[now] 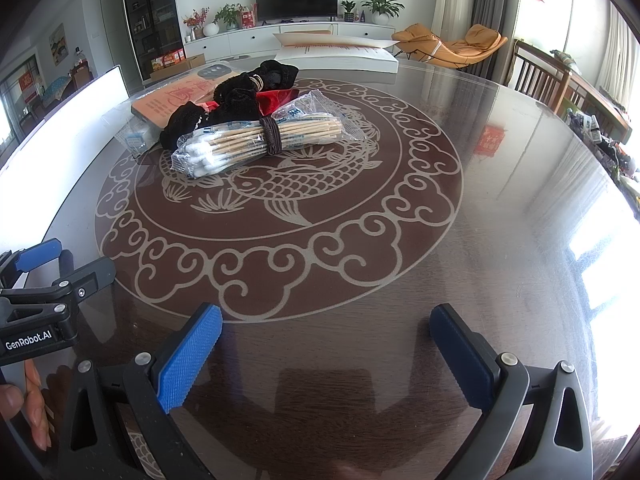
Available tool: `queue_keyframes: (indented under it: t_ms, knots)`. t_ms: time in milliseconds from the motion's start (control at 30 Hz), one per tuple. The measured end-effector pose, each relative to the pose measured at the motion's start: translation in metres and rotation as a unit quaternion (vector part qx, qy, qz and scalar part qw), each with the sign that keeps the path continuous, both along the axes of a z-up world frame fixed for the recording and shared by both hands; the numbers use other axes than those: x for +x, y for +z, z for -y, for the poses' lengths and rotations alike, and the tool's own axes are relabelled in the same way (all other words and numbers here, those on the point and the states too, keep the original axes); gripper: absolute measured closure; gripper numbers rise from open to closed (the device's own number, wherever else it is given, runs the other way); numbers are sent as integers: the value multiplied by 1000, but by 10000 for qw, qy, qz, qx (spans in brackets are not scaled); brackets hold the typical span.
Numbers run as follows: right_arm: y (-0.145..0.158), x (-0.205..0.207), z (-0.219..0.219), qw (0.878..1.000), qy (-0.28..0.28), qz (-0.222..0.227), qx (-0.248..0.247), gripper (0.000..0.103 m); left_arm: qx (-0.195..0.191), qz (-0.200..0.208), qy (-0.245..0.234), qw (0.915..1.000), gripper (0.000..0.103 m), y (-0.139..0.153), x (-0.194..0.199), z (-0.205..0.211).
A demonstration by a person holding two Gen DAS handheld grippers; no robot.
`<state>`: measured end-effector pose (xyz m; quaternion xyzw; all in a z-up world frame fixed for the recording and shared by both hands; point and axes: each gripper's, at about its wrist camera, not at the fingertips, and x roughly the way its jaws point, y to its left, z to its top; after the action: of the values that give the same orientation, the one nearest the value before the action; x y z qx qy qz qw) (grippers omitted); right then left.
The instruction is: Organize objects
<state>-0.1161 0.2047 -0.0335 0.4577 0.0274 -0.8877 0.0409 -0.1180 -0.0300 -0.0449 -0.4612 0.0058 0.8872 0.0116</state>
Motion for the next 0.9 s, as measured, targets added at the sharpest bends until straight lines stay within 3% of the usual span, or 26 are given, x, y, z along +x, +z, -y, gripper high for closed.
queue_keyframes:
  t_ms: [300, 400, 567, 633, 733, 900]
  knots:
    - [0, 0, 0, 10000, 0, 1, -1, 0, -7, 14, -4, 10000, 0, 0, -1, -1]
    - [0, 0, 0, 10000, 0, 1, -1, 0, -99, 267, -6, 9996, 0, 5, -11, -2]
    - [0, 0, 0, 10000, -1, 1, -1, 0, -359, -346, -108, 9987, 0, 67, -57, -3]
    - [0, 0, 0, 10000, -1, 0, -1, 0, -401, -202, -265, 9986, 0, 80, -96, -4]
    - [0, 0, 0, 10000, -1, 0, -1, 0, -982, 347, -635, 9925, 0, 67, -156, -13]
    - [0, 0, 0, 10000, -1, 0, -1, 0, -1999, 651, -1157, 9708, 0, 32, -204, -28]
